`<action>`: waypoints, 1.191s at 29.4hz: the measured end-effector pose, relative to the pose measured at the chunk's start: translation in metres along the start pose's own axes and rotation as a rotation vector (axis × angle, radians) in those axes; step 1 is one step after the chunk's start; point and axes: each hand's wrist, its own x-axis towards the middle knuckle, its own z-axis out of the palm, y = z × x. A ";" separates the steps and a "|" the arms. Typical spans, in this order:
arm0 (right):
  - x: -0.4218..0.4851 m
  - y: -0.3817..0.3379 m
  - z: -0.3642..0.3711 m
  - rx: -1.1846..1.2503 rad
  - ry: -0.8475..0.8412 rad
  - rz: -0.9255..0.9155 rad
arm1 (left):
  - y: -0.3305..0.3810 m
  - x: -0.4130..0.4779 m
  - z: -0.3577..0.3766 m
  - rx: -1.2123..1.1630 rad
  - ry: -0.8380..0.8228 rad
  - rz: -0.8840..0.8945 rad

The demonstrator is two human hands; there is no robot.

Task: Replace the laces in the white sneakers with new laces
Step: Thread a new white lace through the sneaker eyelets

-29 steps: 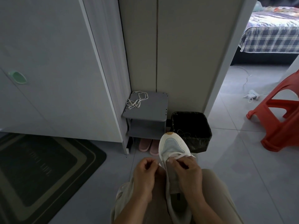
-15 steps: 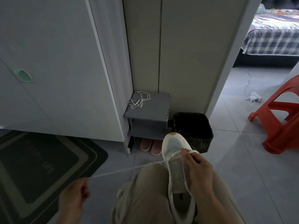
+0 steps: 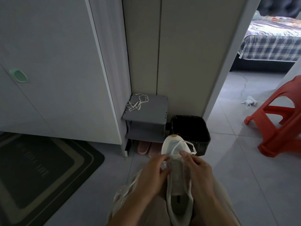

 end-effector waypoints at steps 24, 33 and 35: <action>0.002 0.015 0.006 -0.372 -0.057 -0.093 | -0.037 -0.020 -0.035 0.108 -0.011 -0.117; 0.002 0.008 0.001 -0.456 -0.080 -0.165 | -0.013 -0.002 -0.001 -0.071 -0.036 -0.060; 0.003 0.005 -0.001 -0.428 -0.148 -0.103 | -0.017 -0.004 -0.004 -0.039 -0.045 -0.046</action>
